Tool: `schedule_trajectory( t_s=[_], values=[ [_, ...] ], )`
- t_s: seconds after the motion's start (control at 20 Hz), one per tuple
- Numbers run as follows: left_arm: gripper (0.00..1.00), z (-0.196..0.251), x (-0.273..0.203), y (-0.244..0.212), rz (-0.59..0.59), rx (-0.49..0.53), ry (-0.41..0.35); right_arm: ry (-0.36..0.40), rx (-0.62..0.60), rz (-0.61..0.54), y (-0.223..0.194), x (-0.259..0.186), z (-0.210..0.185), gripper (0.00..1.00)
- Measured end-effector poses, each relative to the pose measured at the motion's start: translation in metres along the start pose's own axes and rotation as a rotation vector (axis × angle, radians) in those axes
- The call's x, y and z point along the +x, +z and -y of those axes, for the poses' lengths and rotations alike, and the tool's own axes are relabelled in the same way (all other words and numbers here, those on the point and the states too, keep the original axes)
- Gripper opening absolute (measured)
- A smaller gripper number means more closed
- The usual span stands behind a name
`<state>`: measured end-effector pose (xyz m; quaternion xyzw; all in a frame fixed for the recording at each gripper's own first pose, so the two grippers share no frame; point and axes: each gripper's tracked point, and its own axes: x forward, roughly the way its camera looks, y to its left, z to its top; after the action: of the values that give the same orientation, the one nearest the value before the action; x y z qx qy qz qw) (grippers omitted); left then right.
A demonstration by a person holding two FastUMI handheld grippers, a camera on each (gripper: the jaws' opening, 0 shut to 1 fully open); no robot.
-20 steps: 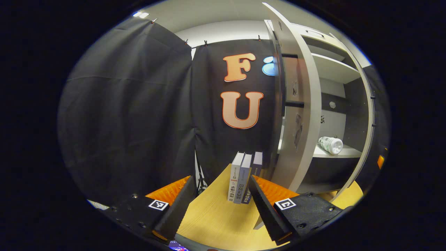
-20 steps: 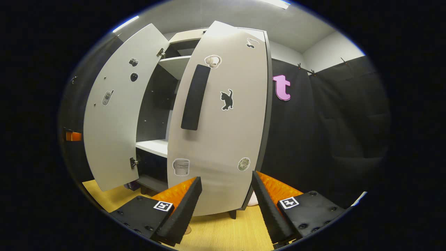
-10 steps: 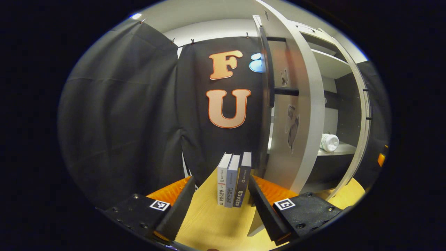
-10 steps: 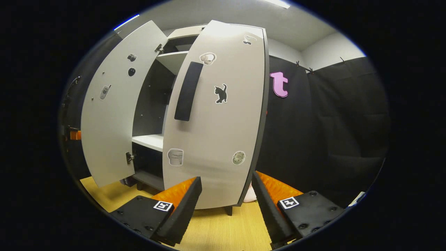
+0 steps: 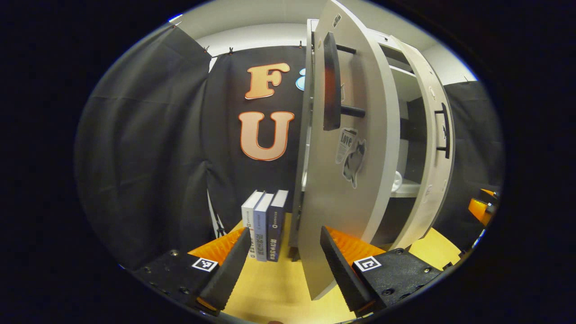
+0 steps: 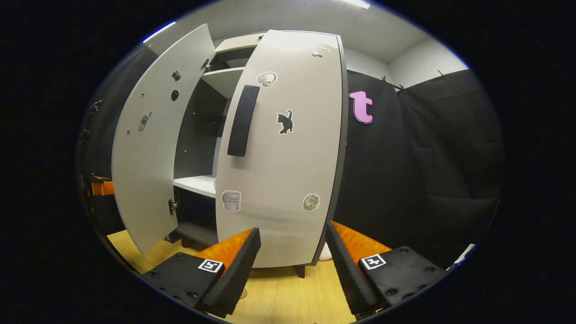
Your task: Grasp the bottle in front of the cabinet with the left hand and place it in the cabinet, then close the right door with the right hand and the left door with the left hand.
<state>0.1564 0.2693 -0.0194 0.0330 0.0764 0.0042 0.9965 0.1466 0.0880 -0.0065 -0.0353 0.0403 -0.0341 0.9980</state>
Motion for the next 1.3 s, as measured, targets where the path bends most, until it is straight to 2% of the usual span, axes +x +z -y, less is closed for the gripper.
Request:
schedule_trajectory(
  t_s=[0.15,0.35,0.5,0.65,0.85,1.25,1.3],
  values=[
    [0.95,0.018,0.003,-0.002,-0.015,0.011,-0.031,-0.014,0.017,0.0,-0.001,-0.004,0.008,0.95],
    [0.95,0.061,0.008,-0.002,-0.02,0.022,-0.127,-0.046,0.025,0.006,-0.001,-0.015,0.026,0.95],
    [0.95,0.087,0.018,0.0,-0.009,0.051,-0.159,-0.082,0.021,0.002,-0.001,-0.023,0.046,0.95],
    [0.92,0.127,0.031,-0.001,-0.014,0.05,-0.24,-0.113,0.031,0.012,0.002,-0.033,0.063,0.95],
    [0.96,0.156,0.047,0.007,0.005,0.088,-0.246,-0.163,0.05,0.01,0.002,-0.053,0.087,0.95],
    [0.96,0.184,0.08,0.009,-0.017,0.054,-0.252,-0.233,0.066,0.005,0.0,-0.072,0.119,0.95],
    [0.96,0.185,0.083,0.007,-0.017,0.055,-0.251,-0.239,0.069,0.002,-0.001,-0.074,0.122,0.89]
  ],
)
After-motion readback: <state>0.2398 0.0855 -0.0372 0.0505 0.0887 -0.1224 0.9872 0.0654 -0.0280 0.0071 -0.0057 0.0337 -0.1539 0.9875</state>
